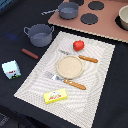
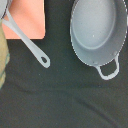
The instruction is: Interact with the objects in diverse but meaningful ways.
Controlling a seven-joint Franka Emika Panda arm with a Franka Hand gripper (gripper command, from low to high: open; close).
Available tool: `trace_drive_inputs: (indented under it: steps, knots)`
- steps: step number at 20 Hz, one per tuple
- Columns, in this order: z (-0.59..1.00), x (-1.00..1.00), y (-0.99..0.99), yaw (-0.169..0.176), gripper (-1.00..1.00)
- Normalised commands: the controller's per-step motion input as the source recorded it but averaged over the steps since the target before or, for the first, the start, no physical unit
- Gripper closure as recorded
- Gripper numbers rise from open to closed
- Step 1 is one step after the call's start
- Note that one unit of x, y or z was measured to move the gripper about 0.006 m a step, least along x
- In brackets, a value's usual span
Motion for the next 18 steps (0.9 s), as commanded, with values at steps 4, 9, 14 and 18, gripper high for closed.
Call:
trace_drive_inputs:
  steps: [4, 9, 14, 18]
  knots:
    - [-0.01, 0.0, -0.01, 0.0, -1.0]
    - [-0.21, 0.14, -0.45, 0.056, -1.0]
    - [-0.14, 0.04, -0.62, 0.042, -1.0]
    - [-0.11, 0.0, -0.56, 0.028, -1.0]
